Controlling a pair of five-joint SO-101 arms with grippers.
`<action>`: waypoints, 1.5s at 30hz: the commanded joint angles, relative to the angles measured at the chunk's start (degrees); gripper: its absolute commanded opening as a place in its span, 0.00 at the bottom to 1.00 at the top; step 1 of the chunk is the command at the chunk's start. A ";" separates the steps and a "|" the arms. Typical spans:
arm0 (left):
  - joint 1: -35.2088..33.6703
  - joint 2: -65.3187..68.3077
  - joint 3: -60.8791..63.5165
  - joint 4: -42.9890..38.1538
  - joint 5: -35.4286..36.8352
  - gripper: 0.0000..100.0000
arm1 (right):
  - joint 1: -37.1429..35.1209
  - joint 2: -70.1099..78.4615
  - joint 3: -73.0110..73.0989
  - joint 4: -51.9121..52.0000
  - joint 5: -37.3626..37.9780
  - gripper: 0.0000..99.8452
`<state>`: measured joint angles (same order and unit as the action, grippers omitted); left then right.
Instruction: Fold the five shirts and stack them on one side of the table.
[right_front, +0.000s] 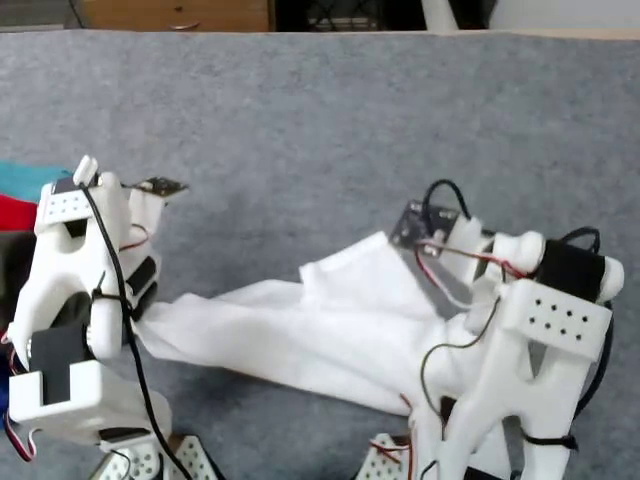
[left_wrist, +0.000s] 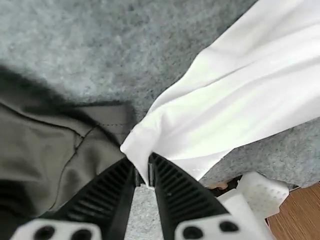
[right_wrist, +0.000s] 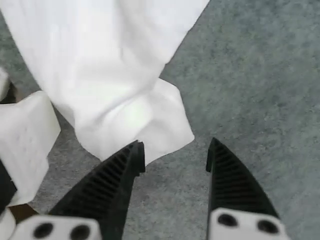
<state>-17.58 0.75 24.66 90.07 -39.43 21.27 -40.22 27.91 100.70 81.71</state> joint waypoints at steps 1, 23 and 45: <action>-0.57 -0.70 -0.22 0.44 -0.18 0.03 | 0.62 0.75 -4.79 -0.44 -3.78 0.22; -0.40 -11.52 -0.84 -23.65 34.64 0.03 | -20.92 38.99 -21.93 -28.04 -56.09 0.21; -0.66 -14.86 1.19 -19.96 34.55 0.03 | -26.46 52.18 -16.48 -42.55 -62.59 0.16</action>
<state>-17.58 -12.00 25.71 69.76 -5.14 -3.25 9.54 12.79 59.30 21.67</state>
